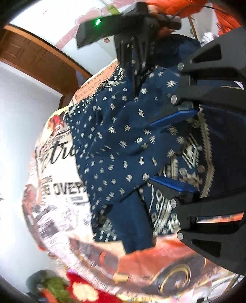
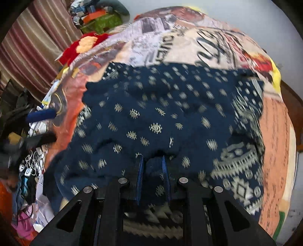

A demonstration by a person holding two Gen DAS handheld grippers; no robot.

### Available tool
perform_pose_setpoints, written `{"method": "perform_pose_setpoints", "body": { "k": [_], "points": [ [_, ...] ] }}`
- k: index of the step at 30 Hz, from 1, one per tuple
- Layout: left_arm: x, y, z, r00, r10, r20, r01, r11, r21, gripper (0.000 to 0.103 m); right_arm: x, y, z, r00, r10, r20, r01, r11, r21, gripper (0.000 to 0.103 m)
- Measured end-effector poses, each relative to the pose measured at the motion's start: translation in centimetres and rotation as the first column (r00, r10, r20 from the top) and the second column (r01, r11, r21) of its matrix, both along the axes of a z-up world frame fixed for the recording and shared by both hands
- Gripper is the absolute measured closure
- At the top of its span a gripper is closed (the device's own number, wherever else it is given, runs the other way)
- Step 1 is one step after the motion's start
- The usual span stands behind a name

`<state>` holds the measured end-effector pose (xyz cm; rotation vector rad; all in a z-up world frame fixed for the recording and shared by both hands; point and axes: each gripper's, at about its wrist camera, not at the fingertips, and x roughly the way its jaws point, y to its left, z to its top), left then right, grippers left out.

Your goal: Fold large clothes

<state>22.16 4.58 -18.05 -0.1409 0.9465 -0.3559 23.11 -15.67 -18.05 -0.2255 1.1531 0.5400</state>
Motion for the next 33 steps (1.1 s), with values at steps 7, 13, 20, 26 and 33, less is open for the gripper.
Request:
{"method": "perform_pose_setpoints", "body": {
  "k": [7, 13, 20, 26, 33],
  "points": [
    [0.4, -3.3, -3.1, 0.998, -0.048, -0.027, 0.049, 0.998, 0.046, 0.049, -2.2, -4.6, 1.1, 0.999, -0.046, 0.030, 0.044, 0.998, 0.051, 0.087],
    [-1.6, -1.1, -2.8, 1.000, -0.003, -0.028, 0.004, 0.998, 0.058, 0.046, -4.1, -7.2, 2.2, 0.992, -0.103, 0.071, 0.099, 0.993, 0.066, 0.087],
    [-5.3, 4.8, -1.7, 0.989, 0.150, 0.012, -0.150, 0.987, 0.053, 0.043, -7.7, -10.5, 4.6, 0.960, -0.213, 0.183, 0.199, 0.976, 0.089, 0.086],
    [-8.6, 9.8, -5.4, 0.952, 0.289, -0.098, -0.289, 0.957, 0.017, 0.042, -11.3, -14.4, 5.1, 0.922, -0.342, 0.181, 0.319, 0.936, 0.146, 0.086],
    [-11.5, 11.3, -10.9, 0.913, 0.308, -0.268, -0.351, 0.928, -0.127, 0.042, -13.8, -16.7, 3.0, 0.906, -0.418, 0.068, 0.397, 0.894, 0.208, 0.086]
  ]
}}
